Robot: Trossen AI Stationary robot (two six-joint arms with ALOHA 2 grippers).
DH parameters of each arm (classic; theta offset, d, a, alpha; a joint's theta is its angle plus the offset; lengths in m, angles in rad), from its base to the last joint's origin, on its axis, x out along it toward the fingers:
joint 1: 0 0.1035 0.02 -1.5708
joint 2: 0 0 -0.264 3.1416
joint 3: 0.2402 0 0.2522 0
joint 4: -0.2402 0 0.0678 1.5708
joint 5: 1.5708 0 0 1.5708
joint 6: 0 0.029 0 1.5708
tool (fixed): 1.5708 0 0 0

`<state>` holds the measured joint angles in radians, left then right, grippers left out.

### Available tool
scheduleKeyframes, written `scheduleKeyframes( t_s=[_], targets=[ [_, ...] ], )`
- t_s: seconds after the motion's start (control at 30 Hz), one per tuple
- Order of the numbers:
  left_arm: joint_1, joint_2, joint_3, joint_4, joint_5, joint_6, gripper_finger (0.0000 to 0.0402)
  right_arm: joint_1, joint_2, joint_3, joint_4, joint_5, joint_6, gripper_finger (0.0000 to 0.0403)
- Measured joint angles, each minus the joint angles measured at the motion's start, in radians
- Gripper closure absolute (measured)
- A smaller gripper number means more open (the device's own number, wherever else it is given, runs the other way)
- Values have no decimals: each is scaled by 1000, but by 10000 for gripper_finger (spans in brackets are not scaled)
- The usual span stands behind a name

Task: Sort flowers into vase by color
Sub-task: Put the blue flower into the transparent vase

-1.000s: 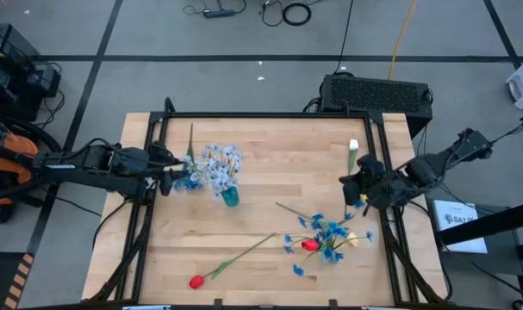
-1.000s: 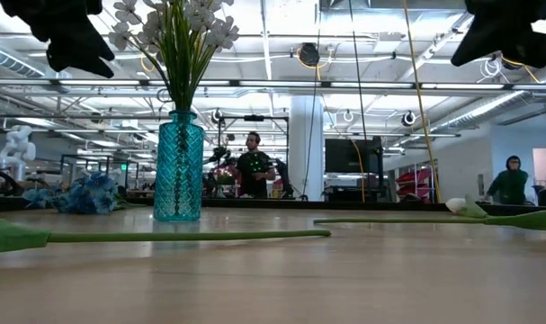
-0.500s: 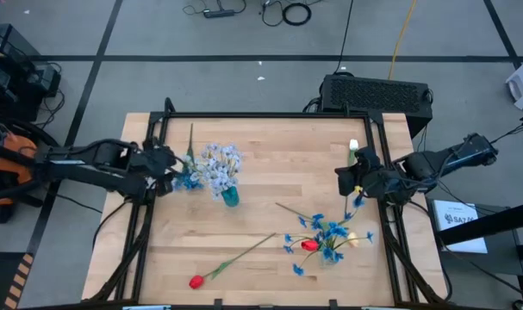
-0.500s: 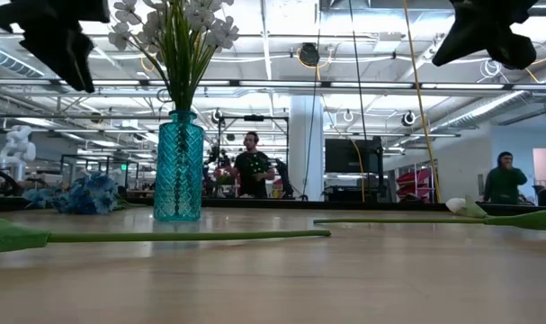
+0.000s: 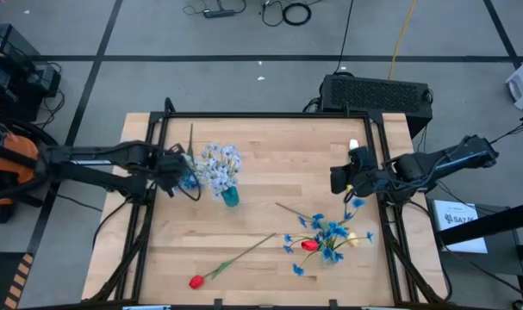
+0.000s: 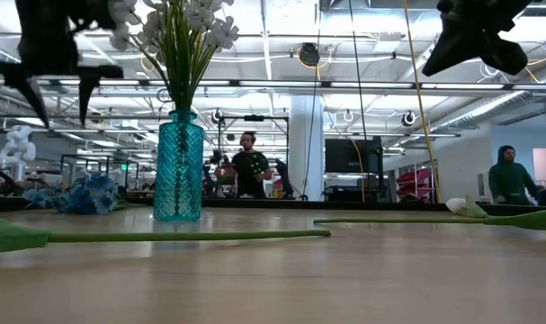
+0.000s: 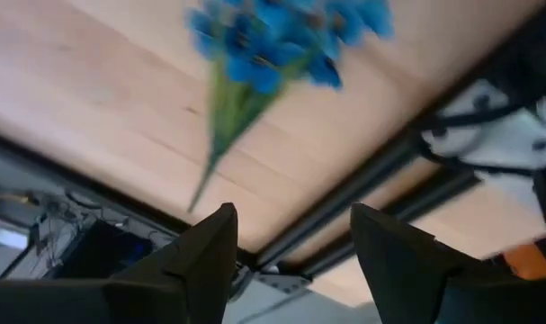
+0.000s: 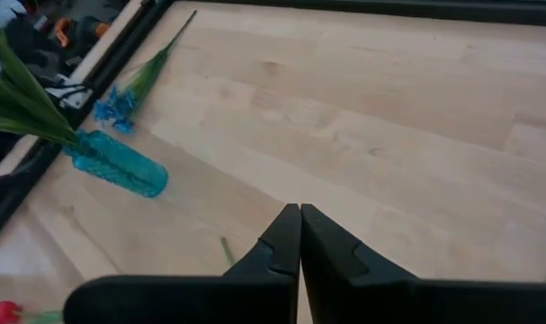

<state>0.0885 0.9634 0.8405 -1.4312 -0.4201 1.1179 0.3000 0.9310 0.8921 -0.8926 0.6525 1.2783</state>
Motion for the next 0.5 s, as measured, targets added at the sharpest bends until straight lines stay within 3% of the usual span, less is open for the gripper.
scheduleKeyframes(
  t_s=[0.17,0.27,0.5],
  targets=[
    [56,-16,-103,40,-4,80,184,0,41,0,0,-4,0,400],
    [94,-17,-98,91,17,149,201,0,64,0,0,-4,0,400],
    [213,-18,-107,141,63,146,237,0,96,0,2,-4,19,400]
  ],
)
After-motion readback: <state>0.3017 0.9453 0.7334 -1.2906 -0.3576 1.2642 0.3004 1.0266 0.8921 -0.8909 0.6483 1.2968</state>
